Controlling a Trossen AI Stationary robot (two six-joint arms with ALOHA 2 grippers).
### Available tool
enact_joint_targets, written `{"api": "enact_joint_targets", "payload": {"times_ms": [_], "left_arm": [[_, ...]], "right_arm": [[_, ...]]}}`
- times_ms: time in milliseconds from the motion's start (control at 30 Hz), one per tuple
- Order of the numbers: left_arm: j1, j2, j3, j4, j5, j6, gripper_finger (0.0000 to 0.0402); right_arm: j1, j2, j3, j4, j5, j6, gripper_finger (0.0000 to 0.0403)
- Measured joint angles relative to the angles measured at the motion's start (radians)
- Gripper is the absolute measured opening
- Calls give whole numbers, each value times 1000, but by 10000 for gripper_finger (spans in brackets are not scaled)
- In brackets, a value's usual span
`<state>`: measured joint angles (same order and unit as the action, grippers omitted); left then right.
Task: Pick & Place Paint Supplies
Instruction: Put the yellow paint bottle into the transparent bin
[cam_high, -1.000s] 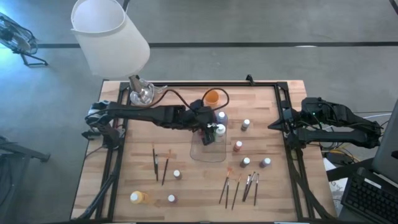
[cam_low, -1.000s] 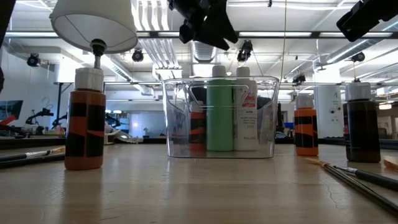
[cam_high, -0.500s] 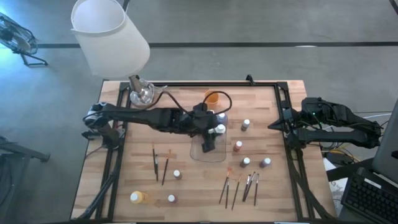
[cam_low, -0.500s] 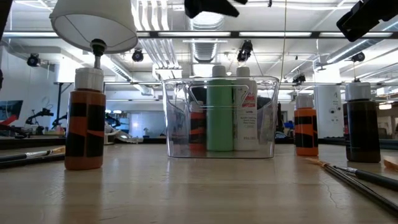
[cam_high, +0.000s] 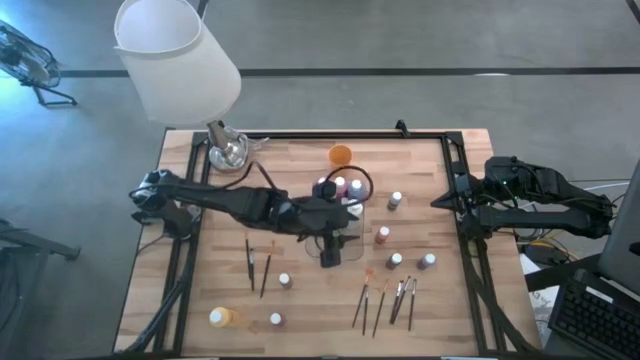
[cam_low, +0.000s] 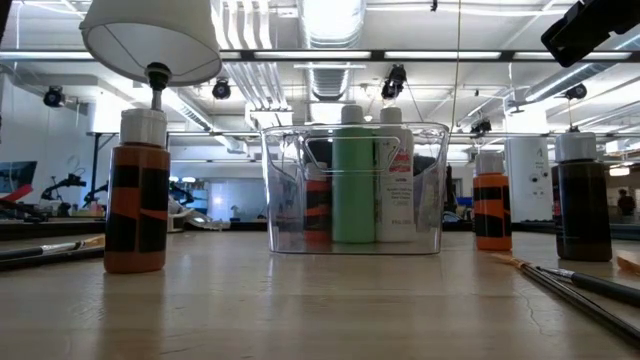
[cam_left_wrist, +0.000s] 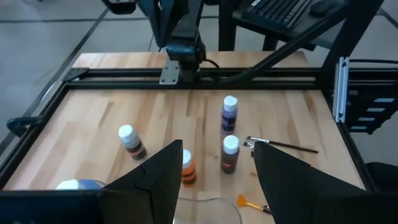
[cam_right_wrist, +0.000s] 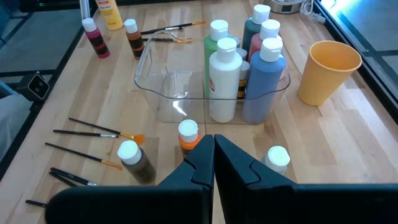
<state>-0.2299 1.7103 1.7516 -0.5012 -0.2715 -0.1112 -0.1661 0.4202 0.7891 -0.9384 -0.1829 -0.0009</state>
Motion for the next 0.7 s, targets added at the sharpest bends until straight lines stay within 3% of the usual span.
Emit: {"api": "enact_joint_targets", "payload": {"times_ms": [267, 700], "left_arm": [[-79, -9, 4, -22, -159, 9, 200], [-215, -59, 4, -122, -175, -34, 197]], "right_arm": [[0, 0, 0, 0, 0, 0, 8], [0, 0, 0, 0, 0, 0, 8]]}}
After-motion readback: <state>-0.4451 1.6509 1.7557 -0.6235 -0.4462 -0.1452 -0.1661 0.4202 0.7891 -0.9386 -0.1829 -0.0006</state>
